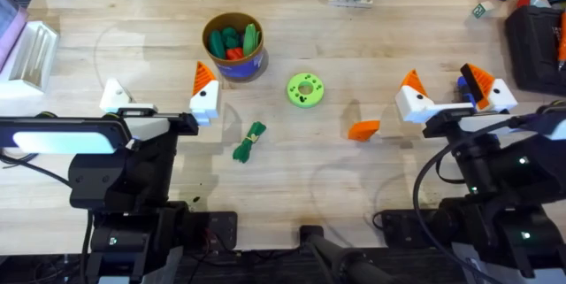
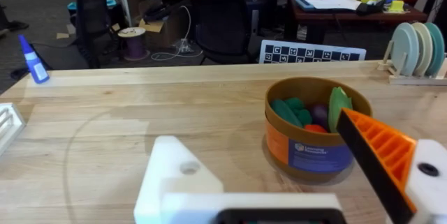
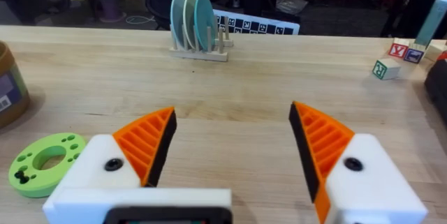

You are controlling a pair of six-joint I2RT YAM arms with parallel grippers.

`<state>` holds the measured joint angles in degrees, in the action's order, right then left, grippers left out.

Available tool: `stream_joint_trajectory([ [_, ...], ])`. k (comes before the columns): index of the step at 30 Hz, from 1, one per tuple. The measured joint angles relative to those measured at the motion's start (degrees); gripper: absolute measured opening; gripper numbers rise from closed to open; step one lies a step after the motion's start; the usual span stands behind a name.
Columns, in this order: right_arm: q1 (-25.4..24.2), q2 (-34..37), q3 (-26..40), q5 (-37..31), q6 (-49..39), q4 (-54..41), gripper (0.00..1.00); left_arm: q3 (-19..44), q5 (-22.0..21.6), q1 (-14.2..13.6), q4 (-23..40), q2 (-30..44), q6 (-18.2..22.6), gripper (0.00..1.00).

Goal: Pick up the gripper from the table and insert it into the empty holder that is missing its gripper. Then pick up a screw, insert it into the mounting hole, and use the screwdriver to tighten it. Finally, clean up the table by picking up the vegetable and placing it into the bucket.

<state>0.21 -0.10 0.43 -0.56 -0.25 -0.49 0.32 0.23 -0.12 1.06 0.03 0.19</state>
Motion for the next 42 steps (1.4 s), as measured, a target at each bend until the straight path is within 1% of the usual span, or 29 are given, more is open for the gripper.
stream_joint_trajectory([
  [12,0.0,0.0,0.0,0.0,0.0,0.1,0.991,0.0,0.5,0.0,0.5,0.0,1.1,0.987],
  [13,0.0,0.0,0.0,0.0,0.3,-0.1,0.991,0.2,0.6,0.0,1.1,0.0,1.1,0.986],
  [15,0.0,0.0,0.7,-0.1,1.8,-1.8,0.991,1.5,0.8,0.0,5.3,0.0,1.1,0.986],
  [18,0.0,0.8,5.4,0.1,5.3,-10.4,0.992,7.0,1.5,0.0,12.6,1.8,1.4,0.985],
  [19,0.0,1.5,7.1,0.2,6.2,-12.7,0.991,9.5,1.8,0.0,14.4,3.0,1.5,0.985],
  [22,0.0,5.0,15.2,0.2,7.8,-20.7,0.991,18.7,3.0,0.0,18.4,7.8,3.3,0.986],
  [25,0.0,9.8,24.8,0.3,8.5,-26.5,0.991,28.2,4.4,0.0,24.5,14.5,5.5,0.986],
  [27,0.0,13.8,31.5,0.3,8.9,-31.4,0.99,35.0,5.4,0.0,30.9,20.4,6.5,0.986],
  [29,0.0,17.5,36.8,0.3,9.0,-35.6,0.99,40.6,7.0,0.0,36.5,26.1,6.9,0.985],
  [31,0.0,21.5,41.6,0.4,9.1,-39.8,0.99,45.6,10.0,0.0,41.2,32.2,7.3,0.985],
  [33,0.0,24.6,44.6,0.4,9.1,-42.1,0.99,48.4,13.2,0.0,42.6,37.3,7.5,0.985],
  [36,0.0,27.0,46.3,0.4,9.1,-42.9,0.99,50.0,16.5,0.0,43.0,43.0,7.6,0.985],
  [39,0.0,27.2,46.4,0.4,9.1,-43.3,0.992,50.0,19.4,0.0,43.7,47.0,6.7,0.985],
  [42,0.0,27.2,46.4,0.4,9.2,-43.4,0.991,50.0,22.7,-0.2,44.1,49.5,6.2,0.985],
])
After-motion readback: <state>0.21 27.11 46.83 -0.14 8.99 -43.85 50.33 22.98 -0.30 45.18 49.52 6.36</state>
